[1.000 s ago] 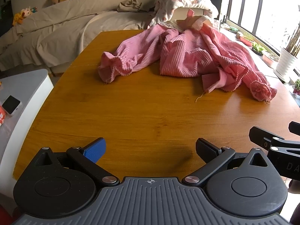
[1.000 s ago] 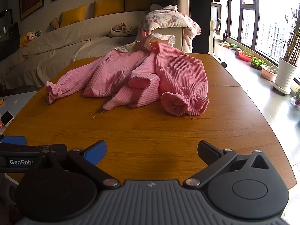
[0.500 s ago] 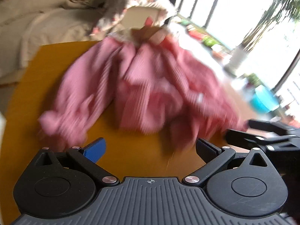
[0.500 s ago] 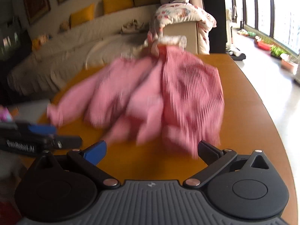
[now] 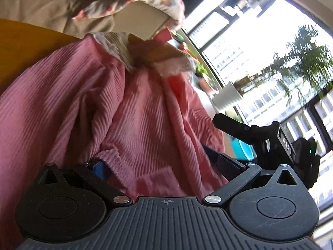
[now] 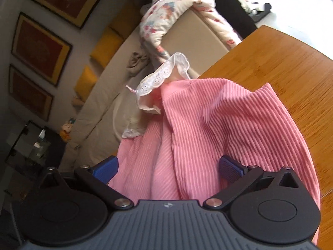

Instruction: Fold clothes

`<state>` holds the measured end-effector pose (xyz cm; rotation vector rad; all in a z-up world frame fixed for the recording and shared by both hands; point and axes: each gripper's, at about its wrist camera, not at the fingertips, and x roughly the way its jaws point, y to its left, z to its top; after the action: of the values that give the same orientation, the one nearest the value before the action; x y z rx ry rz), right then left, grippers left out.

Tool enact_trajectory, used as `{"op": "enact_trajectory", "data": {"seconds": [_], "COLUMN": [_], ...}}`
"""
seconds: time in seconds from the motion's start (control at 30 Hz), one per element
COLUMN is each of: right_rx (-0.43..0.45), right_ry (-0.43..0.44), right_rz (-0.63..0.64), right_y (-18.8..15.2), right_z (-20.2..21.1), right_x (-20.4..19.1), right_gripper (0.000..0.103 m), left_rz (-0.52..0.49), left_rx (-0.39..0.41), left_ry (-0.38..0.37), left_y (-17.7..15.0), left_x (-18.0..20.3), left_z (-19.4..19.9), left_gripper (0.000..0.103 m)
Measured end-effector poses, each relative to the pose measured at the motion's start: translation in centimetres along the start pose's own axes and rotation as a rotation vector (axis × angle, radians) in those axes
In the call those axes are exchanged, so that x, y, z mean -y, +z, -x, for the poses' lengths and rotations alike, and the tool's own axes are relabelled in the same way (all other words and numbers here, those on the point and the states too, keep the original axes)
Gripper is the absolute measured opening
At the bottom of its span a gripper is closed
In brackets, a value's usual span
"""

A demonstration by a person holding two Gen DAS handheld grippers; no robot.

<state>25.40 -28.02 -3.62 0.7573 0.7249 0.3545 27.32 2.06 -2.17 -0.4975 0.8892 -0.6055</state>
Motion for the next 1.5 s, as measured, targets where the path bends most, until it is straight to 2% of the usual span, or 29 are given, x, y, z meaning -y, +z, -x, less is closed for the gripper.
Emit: {"op": "enact_trajectory", "data": {"seconds": [0.2, 0.3, 0.43, 0.5, 0.57, 0.63, 0.67, 0.73, 0.8, 0.9, 1.07, 1.1, 1.17, 1.23, 1.3, 1.4, 1.5], "right_rx": [-0.107, -0.165, -0.205, -0.205, -0.201, -0.197, -0.195, -0.191, -0.188, -0.216, -0.202, -0.2, -0.231, -0.17, -0.103, -0.062, -0.082], "right_ry": [0.019, 0.02, -0.001, -0.038, -0.081, -0.123, -0.144, -0.187, -0.23, -0.29, -0.257, -0.255, -0.363, -0.48, -0.584, -0.646, -0.582], "right_rz": [0.105, 0.142, 0.274, 0.348, 0.422, 0.496, 0.532, 0.606, 0.677, 0.72, 0.779, 0.796, 0.926, 1.103, 1.216, 1.192, 1.04], "right_y": [-1.9, -3.5, -6.9, -8.4, -9.5, -10.7, -11.3, -12.4, -13.6, -14.2, -15.3, -15.6, -17.6, -19.4, -19.7, -18.6, -16.8], "right_z": [2.8, 5.0, 8.5, 9.5, 9.8, 10.2, 10.4, 10.7, 11.1, 11.1, 13.3, 13.7, 13.7, 13.5, 13.0, 12.0, 12.0], "right_x": [-0.3, -0.8, -2.0, -2.8, -3.6, -4.4, -4.8, -5.7, -6.5, -7.7, -9.4, -9.8, -9.8, -9.7, -9.9, -9.3, -8.2], "right_gripper": [0.103, 0.103, 0.103, 0.103, 0.103, 0.103, 0.103, 0.103, 0.103, 0.103, 0.103, 0.103, 0.103, 0.103, 0.103, 0.103, 0.103], "left_rz": [0.01, -0.078, -0.181, -0.252, -0.348, -0.392, -0.396, -0.399, -0.412, -0.417, -0.367, -0.379, -0.407, -0.436, -0.444, -0.44, -0.425], "left_rx": [-0.079, -0.129, -0.17, -0.203, -0.207, -0.197, -0.174, -0.114, -0.042, 0.037, -0.01, -0.022, -0.035, -0.019, -0.003, 0.0, -0.012], "left_ry": [-0.034, -0.011, -0.011, 0.022, 0.121, 0.267, 0.311, 0.344, 0.324, 0.19, 0.054, 0.069, 0.107, 0.152, 0.179, 0.201, 0.208], "left_y": [-3.2, -6.2, -10.9, -12.6, -13.9, -14.6, -14.6, -14.1, -13.7, -13.5, -14.6, -14.9, -15.1, -15.3, -15.2, -15.6, -16.3], "left_x": [0.0, 1.5, 3.3, 3.7, 3.9, 3.3, 3.0, 2.7, 4.1, 6.5, 8.2, 8.4, 8.7, 9.2, 9.1, 9.0, 9.2], "left_z": [3.6, 5.7, 8.9, 10.2, 12.1, 14.0, 15.0, 17.3, 18.9, 19.7, 15.3, 14.4, 12.3, 11.3, 10.5, 10.0, 9.9], "left_gripper": [0.103, 0.103, 0.103, 0.103, 0.103, 0.103, 0.103, 0.103, 0.103, 0.103, 0.103, 0.103, 0.103, 0.103, 0.103, 0.103, 0.103]}}
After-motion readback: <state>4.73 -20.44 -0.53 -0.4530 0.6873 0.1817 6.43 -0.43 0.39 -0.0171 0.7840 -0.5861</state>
